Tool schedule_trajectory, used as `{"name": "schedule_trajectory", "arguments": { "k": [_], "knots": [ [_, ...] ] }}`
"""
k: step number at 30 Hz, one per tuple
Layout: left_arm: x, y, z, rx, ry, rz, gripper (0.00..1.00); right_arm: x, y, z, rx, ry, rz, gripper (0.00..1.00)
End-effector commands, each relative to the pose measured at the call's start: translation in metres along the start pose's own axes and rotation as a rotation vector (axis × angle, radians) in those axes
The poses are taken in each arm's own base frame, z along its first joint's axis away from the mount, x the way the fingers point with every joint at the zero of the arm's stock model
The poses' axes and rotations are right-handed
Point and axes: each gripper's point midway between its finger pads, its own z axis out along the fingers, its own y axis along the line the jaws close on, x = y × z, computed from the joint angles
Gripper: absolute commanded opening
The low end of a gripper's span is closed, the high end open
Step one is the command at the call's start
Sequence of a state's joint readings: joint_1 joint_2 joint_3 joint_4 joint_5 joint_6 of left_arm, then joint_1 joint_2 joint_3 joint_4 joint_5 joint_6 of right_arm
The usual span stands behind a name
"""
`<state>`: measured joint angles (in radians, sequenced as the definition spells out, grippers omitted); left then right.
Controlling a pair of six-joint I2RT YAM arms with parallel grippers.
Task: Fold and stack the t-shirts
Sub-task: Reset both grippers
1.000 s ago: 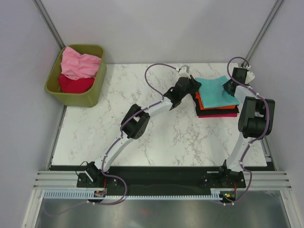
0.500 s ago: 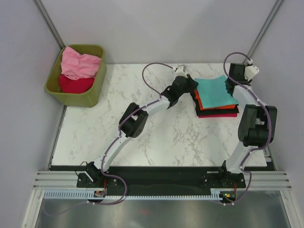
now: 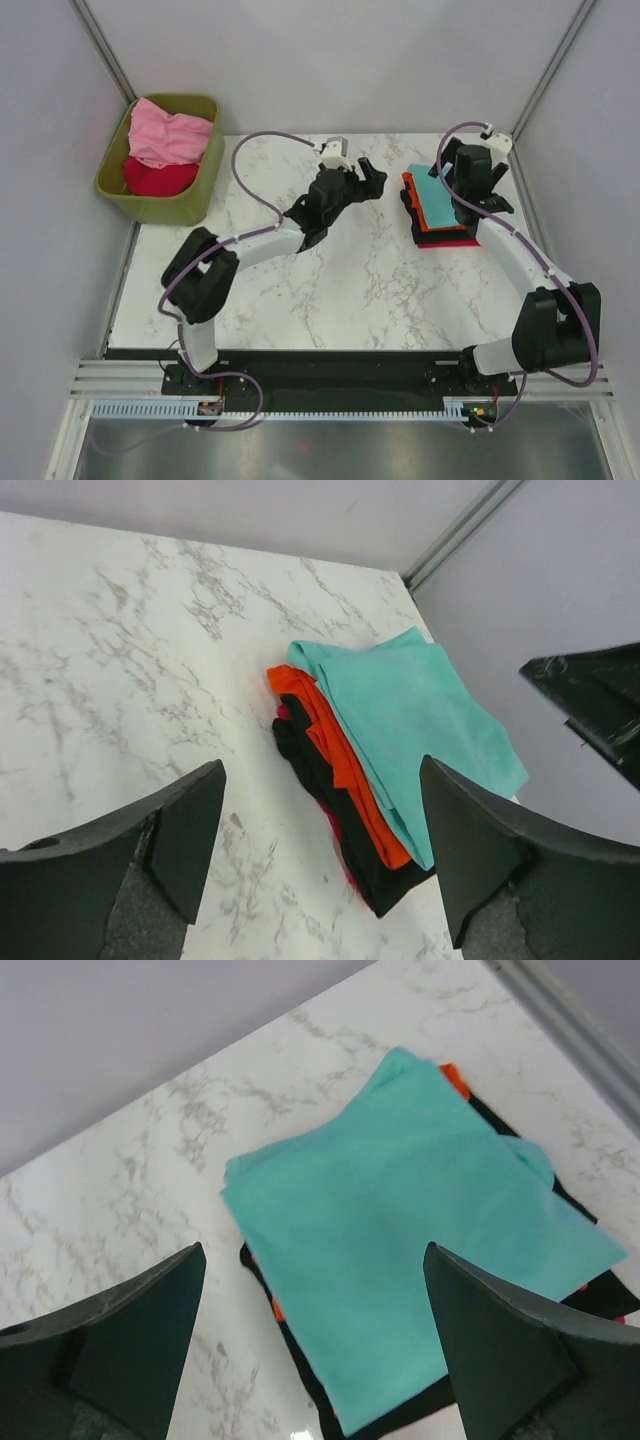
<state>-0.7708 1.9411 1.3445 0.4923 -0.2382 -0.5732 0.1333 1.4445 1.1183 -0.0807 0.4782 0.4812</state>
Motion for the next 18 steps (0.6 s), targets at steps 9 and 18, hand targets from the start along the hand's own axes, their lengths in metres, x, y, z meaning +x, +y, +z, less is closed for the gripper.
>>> {"name": "schedule_trajectory", "arguments": {
  "k": [9, 18],
  "knots": [
    [-0.065, 0.063, -0.15, -0.193, -0.031, 0.04, 0.93, 0.033, 0.023, -0.097, -0.374, 0.014, -0.095, 0.98],
    [0.007, 0.129, -0.241, -0.243, 0.084, 0.144, 0.92, 0.098, 0.016, -0.125, -0.475, 0.099, -0.116, 0.98]
  ]
}}
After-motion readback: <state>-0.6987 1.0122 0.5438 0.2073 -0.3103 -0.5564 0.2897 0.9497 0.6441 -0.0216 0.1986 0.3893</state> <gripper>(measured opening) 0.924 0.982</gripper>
